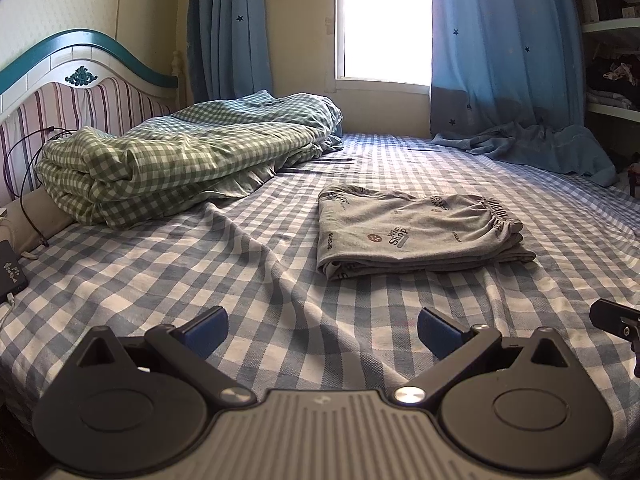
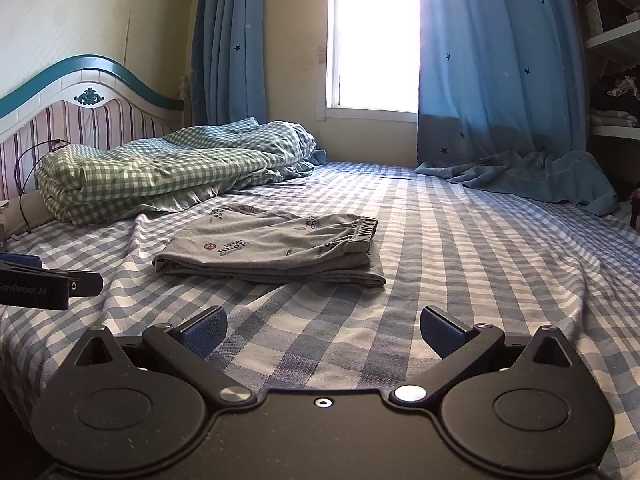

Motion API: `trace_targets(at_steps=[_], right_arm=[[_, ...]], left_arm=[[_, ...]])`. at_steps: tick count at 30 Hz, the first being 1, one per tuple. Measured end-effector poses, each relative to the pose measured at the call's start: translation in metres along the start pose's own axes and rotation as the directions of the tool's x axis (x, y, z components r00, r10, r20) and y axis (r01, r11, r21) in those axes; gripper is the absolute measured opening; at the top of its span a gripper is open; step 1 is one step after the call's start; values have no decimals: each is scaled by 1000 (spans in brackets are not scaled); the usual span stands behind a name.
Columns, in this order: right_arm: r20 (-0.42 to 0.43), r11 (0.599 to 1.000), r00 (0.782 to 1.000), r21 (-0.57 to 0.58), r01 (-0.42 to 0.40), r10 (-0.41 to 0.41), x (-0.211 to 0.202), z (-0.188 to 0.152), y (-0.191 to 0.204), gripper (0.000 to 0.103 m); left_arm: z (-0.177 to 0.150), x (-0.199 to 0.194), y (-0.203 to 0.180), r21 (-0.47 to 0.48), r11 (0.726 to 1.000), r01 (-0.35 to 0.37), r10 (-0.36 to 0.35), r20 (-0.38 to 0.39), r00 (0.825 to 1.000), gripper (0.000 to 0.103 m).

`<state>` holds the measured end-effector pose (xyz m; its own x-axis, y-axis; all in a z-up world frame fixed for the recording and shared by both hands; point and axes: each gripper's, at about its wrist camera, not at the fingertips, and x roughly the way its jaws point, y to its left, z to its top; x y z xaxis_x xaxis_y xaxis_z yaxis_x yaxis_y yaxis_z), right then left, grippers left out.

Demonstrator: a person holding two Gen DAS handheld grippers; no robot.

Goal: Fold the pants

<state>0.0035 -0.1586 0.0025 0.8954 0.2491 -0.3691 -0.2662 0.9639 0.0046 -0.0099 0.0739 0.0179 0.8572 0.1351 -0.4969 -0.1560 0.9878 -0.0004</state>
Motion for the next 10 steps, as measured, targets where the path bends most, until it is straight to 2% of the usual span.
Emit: trace_targets(at_steps=[10], right_arm=[[-3, 1000, 1000, -6, -5, 4, 2, 1, 1, 102]], left_arm=[[-1, 3, 3, -13, 1000, 11, -11, -3, 1000, 103]])
